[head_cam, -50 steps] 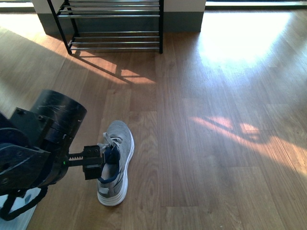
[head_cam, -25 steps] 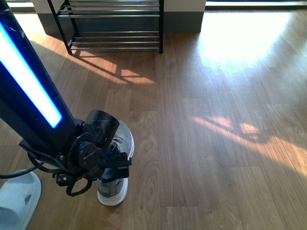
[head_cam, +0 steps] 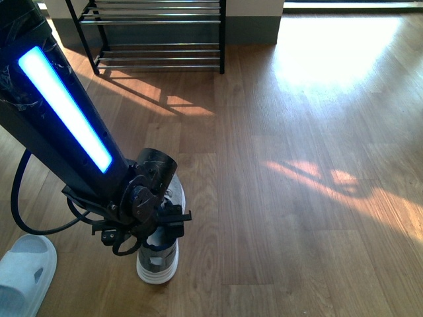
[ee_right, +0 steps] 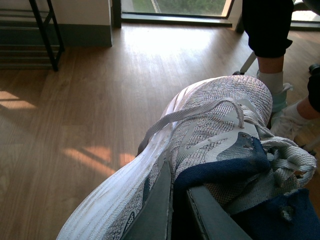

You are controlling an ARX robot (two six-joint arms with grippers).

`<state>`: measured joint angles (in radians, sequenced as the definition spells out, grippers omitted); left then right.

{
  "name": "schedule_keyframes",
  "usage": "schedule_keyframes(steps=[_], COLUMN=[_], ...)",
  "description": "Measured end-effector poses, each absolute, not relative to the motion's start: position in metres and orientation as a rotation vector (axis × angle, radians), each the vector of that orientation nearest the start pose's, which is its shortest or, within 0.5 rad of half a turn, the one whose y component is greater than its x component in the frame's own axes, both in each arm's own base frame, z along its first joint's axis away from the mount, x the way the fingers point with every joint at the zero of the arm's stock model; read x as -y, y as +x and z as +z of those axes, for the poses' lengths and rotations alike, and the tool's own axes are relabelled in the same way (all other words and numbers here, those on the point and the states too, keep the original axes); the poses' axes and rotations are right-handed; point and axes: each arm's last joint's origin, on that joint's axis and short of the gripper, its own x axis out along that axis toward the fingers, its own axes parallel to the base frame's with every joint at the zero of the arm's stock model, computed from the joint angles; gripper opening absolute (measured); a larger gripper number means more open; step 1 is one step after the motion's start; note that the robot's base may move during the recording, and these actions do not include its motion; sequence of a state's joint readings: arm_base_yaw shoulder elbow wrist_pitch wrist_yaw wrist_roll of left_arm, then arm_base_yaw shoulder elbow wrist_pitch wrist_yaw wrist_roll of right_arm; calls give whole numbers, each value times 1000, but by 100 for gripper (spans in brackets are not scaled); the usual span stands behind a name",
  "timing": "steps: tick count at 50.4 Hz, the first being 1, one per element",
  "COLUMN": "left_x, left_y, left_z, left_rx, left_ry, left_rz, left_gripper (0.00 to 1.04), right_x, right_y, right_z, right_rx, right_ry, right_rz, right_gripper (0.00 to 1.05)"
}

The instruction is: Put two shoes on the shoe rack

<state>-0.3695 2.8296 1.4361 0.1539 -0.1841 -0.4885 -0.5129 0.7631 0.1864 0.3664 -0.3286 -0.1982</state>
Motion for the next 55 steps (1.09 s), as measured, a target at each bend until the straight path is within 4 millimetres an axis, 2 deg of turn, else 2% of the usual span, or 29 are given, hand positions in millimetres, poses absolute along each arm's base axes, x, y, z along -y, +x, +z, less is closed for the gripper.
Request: schedule_keyframes(steps=[21, 28, 33, 40, 42, 45, 49, 55], left_x=[141, 136, 132, 122, 116, 109, 99, 82], left_y=[380, 376, 372, 362, 358, 352, 334, 293], left_z=[-138, -136, -122, -74, -49, -22, 21, 78], left_rx=[-1189, -1178, -1119, -968, -904, -838, -720, -598], left_ry=[-92, -93, -107, -118, -141, -162, -173, -173], left_rz=[142, 159, 163, 161, 156, 154, 162, 187], left_gripper=[25, 1, 2, 2, 2, 2, 2, 2], right_x=[71, 71, 71, 71, 71, 71, 71, 71], right_y=[144, 144, 144, 144, 144, 144, 144, 144], right_z=[183, 183, 183, 183, 183, 183, 183, 183], right_rx=[-210, -210, -210, -210, -210, -210, -210, -210], right_ry=[-111, -111, -111, -111, -111, -111, -111, -111], right_rz=[-164, -164, -164, -164, -164, -164, -164, -164], right_gripper=[1, 1, 1, 1, 1, 1, 1, 1])
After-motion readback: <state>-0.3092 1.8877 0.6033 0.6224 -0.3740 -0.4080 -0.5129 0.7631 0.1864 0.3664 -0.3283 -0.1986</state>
